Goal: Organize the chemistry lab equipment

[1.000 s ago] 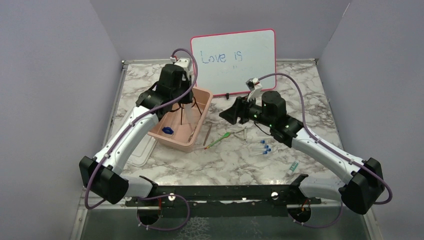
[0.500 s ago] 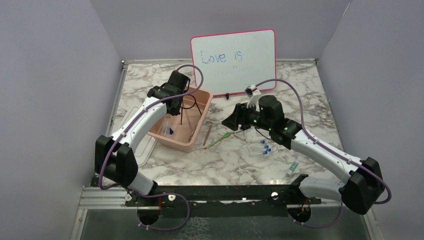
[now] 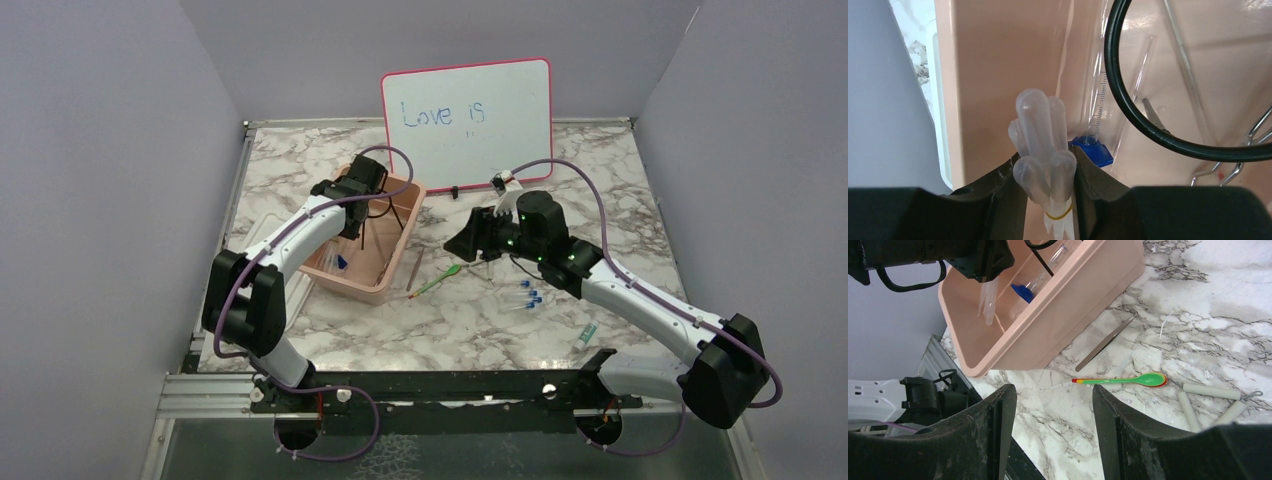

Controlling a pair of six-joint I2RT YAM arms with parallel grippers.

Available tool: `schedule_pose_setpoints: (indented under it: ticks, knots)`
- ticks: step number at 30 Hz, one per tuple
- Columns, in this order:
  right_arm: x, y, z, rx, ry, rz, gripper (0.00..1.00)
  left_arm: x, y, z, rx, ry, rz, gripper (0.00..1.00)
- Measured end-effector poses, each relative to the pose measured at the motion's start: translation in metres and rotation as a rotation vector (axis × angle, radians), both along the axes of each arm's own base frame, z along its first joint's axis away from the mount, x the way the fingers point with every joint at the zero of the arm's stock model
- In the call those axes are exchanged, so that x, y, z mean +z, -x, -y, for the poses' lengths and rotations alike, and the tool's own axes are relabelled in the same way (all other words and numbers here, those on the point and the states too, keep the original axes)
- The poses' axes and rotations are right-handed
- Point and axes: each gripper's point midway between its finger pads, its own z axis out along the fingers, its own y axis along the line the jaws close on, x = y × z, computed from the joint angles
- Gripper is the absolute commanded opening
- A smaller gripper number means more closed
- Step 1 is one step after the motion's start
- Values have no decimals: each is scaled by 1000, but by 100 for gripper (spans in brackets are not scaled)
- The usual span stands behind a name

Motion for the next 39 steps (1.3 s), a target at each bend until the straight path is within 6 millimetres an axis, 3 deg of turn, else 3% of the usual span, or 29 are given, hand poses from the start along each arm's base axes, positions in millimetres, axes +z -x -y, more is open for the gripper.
schedule_pose_setpoints:
  ticks: [10,18,22,29,33,36,39]
  knots:
    - [-5,1,2,-5,10,-19,61,-4,2,-5,25,-25,-10,43]
    - [-11,0,6,-28,34,-30,61,-3,2,0,22,10,-14,53]
    - [-15,-2,11,-55,55,-36,61,10,-1,10,20,72,18,56]
    - [-27,-6,23,-122,113,-56,61,66,-8,25,12,218,167,60]
    - [-31,-8,30,-153,140,-63,61,87,-7,30,8,282,235,62]
    - [-29,-7,33,-164,143,-61,61,87,-5,28,35,292,258,59]
    - [-25,-6,34,-169,131,-57,61,67,4,18,92,266,235,48]
